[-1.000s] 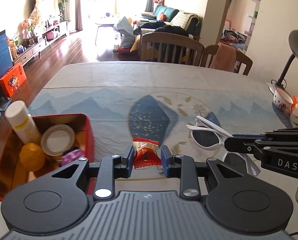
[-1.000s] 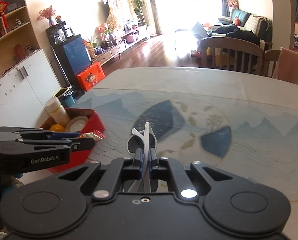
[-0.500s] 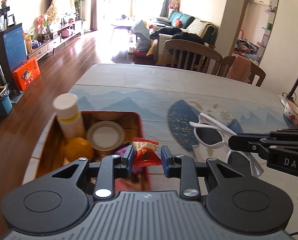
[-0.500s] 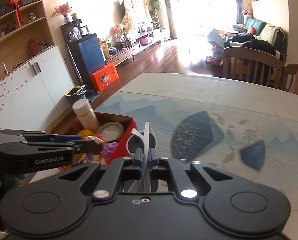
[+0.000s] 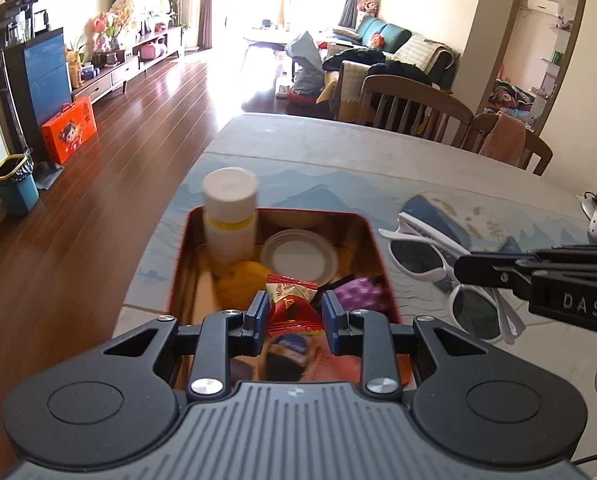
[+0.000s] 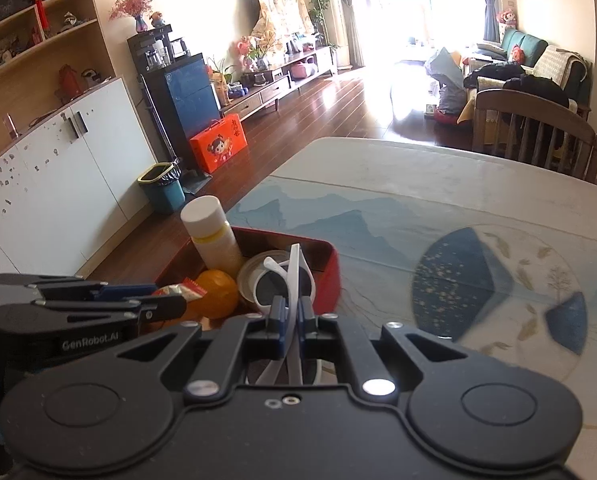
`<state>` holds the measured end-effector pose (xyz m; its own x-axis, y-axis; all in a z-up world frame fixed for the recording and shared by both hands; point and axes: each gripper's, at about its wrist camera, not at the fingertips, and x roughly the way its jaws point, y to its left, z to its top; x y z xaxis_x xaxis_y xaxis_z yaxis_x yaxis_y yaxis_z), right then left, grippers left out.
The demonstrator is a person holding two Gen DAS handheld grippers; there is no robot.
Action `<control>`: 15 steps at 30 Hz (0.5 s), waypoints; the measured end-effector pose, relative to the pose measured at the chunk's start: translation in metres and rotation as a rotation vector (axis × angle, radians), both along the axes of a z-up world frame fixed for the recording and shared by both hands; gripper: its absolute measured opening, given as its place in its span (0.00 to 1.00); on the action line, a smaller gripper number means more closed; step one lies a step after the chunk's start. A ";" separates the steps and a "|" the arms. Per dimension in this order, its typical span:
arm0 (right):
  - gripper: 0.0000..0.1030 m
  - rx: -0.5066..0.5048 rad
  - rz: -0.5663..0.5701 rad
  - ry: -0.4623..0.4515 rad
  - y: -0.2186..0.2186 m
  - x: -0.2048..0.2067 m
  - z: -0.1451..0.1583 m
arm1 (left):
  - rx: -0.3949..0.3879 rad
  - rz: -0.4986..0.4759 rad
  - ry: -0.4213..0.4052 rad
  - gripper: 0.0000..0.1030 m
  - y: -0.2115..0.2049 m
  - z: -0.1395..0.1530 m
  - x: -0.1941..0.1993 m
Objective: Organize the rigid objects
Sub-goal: 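Carry sunglasses and snack packet to the red tin and lower them inside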
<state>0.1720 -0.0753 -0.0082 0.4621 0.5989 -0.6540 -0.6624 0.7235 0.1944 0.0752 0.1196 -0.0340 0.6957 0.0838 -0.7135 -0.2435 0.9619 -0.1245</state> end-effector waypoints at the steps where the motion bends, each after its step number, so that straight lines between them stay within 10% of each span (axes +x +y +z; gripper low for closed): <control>1: 0.05 -0.003 -0.003 0.005 0.005 0.001 -0.001 | -0.001 0.002 0.003 0.27 0.004 -0.001 0.000; 15: 0.05 -0.073 -0.035 0.033 0.067 0.012 -0.024 | 0.000 -0.007 0.058 0.27 0.044 -0.029 0.006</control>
